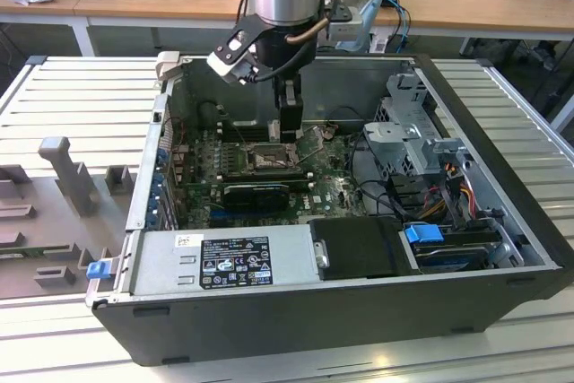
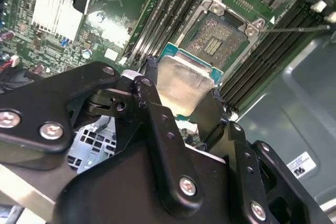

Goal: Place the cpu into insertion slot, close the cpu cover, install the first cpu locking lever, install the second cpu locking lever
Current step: 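Place the cpu into insertion slot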

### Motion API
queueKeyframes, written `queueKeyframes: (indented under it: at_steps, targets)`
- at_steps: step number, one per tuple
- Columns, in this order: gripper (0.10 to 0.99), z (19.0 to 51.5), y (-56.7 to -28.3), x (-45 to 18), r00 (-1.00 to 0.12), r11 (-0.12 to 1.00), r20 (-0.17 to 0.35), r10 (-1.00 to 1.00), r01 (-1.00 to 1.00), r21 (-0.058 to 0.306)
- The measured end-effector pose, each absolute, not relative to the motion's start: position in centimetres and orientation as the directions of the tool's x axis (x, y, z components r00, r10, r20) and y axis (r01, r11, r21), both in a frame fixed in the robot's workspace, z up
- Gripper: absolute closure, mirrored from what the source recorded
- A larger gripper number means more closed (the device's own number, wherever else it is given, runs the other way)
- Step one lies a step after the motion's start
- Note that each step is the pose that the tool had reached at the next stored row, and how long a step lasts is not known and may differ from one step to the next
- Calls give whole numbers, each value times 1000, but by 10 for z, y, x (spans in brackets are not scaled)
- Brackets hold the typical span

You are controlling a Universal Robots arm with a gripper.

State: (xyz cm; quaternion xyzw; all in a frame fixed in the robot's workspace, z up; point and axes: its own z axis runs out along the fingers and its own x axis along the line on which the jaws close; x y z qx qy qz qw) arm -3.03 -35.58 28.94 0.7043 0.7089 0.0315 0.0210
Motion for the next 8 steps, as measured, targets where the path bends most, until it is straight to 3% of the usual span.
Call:
queueKeyframes:
  at_steps: [8]
  targets:
    - [557,271,-348,-38,-13,12,15,1000,997,74]
